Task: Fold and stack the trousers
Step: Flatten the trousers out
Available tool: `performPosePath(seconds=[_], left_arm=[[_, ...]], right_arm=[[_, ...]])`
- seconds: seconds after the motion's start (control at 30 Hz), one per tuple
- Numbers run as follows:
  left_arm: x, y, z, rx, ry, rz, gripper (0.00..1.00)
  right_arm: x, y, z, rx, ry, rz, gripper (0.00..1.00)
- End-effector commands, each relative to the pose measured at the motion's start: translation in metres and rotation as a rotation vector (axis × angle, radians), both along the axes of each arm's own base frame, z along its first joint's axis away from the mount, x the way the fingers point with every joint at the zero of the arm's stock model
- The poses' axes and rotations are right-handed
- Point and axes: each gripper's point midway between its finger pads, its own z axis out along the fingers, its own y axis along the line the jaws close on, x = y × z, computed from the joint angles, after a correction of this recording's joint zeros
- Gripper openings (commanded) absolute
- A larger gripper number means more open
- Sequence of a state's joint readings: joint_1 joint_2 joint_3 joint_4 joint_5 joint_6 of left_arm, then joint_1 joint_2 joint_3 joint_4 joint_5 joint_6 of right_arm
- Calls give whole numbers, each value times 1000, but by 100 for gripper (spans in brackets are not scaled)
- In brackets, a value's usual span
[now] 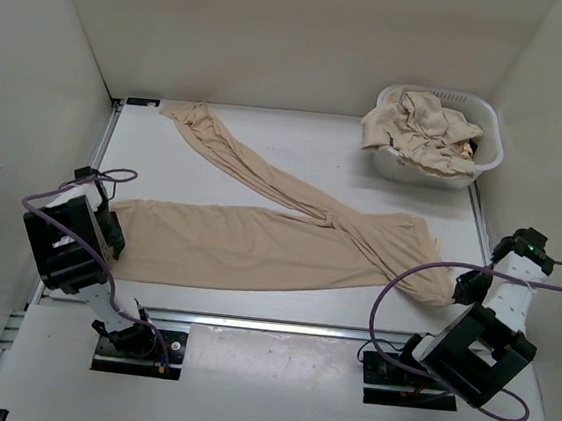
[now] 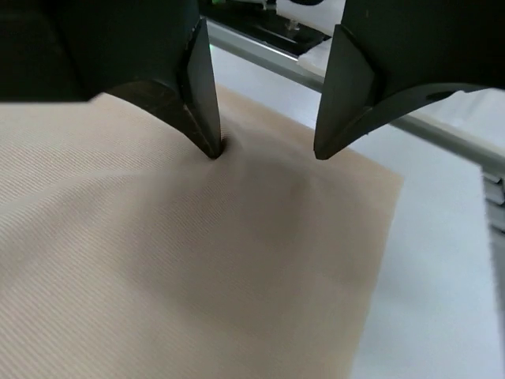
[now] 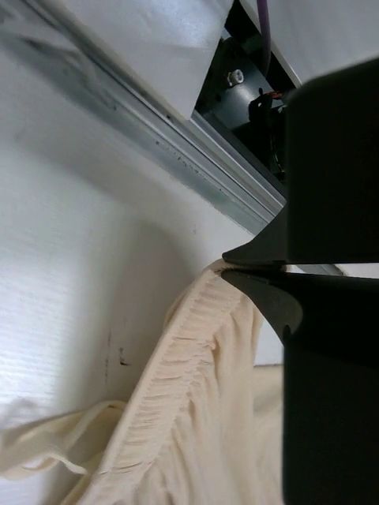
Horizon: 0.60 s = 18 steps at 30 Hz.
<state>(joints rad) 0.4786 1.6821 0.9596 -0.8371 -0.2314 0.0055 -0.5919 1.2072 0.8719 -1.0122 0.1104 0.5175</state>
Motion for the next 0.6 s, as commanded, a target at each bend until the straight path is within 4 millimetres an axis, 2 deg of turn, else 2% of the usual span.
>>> performPosePath(seconds=[0.0, 0.03, 0.1, 0.2, 0.23, 0.27, 0.3, 0.33, 0.37, 0.43, 0.47, 0.57], left_arm=[[-30, 30, -21, 190, 63, 52, 60], [-45, 29, -25, 205, 88, 64, 60], [-57, 41, -22, 248, 80, 119, 62], [-59, 55, -13, 290, 58, 169, 62], [-62, 58, -12, 297, 64, 180, 62], [-57, 61, -9, 305, 52, 182, 62], [-52, 64, -6, 313, 38, 185, 66], [-52, 65, -4, 311, 41, 184, 71], [-44, 63, 1, 294, 25, 171, 78], [-32, 62, 11, 260, -8, 167, 94], [-12, 58, 25, 202, -57, 148, 95], [27, 47, 60, 106, -177, 105, 97]], right_arm=[[-9, -11, 18, -18, -35, -118, 0], [-12, -12, 23, -34, -29, -139, 0], [-29, -11, 29, -60, 14, -226, 0], [-46, -5, 33, -75, 65, -302, 0], [-54, -2, 28, -78, 97, -347, 5], [-64, -5, 27, -117, 126, -369, 11], [-68, -7, 24, -131, 146, -381, 19], [-70, -9, 22, -145, 154, -383, 48], [-70, -11, 20, -156, 152, -384, 65], [-64, -15, 18, -156, 137, -354, 85], [-57, -18, 21, -153, 114, -333, 87], [-33, -28, 33, -174, 40, -252, 89]])
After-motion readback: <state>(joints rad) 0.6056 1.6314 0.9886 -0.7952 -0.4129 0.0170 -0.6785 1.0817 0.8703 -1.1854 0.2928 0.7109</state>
